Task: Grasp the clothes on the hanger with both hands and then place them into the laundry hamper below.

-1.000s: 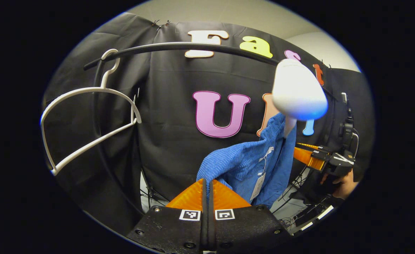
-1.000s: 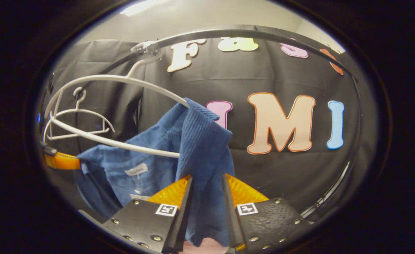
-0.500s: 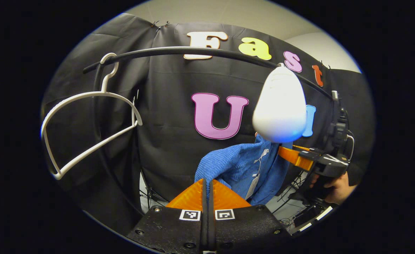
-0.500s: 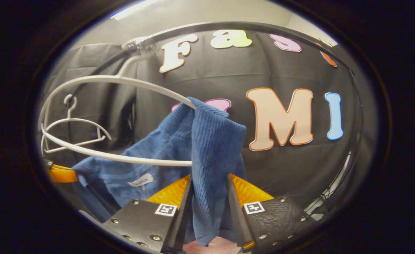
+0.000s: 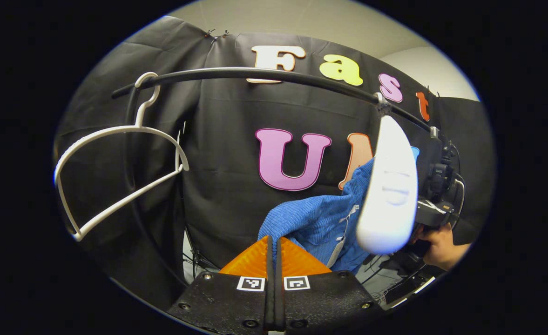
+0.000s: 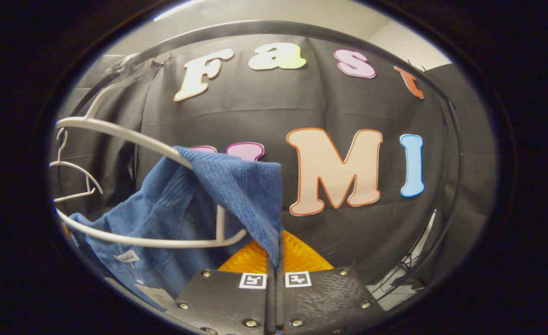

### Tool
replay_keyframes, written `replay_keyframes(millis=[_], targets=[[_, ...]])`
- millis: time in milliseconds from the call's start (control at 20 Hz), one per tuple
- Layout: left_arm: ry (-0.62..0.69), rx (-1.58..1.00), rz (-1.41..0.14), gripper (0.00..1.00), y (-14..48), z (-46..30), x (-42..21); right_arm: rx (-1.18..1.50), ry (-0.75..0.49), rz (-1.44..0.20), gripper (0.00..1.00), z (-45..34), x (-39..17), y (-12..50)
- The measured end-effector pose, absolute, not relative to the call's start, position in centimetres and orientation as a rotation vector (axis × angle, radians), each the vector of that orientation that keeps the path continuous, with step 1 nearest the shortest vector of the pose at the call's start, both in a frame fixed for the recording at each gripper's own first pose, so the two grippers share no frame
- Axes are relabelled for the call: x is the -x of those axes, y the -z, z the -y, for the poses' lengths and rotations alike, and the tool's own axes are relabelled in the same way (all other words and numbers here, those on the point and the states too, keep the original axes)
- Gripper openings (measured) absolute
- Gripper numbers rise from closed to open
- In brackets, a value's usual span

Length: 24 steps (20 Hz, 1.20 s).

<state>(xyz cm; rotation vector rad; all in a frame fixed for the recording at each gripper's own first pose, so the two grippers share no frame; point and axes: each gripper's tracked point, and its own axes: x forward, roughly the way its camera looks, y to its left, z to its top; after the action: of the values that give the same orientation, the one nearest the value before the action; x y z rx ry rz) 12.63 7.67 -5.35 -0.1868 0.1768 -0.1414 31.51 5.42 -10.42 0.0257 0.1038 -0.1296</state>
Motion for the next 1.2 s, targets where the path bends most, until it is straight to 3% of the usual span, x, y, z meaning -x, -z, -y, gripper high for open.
replay_keyframes(millis=[150, 400, 750, 1200], targets=[[0.145, 0.207, -0.161, 0.01, 5.1, -7.3, -14.0, -0.025, 0.144, -0.104, 0.0, -4.7, -33.7, 10.3], [0.183, 0.238, -0.191, 0.01, 7.7, -5.2, -15.7, -0.085, 0.206, -0.248, 0.01, -1.8, -35.6, 16.7], [0.188, 0.248, -0.313, 0.01, 14.2, -3.3, -14.6, -0.06, 0.17, -0.364, 0.01, -2.5, -31.2, 23.5], [0.174, 0.176, -0.364, 0.01, 16.8, -1.3, -12.3, -0.041, 0.026, -0.423, 0.01, -6.7, -25.1, 24.7]])
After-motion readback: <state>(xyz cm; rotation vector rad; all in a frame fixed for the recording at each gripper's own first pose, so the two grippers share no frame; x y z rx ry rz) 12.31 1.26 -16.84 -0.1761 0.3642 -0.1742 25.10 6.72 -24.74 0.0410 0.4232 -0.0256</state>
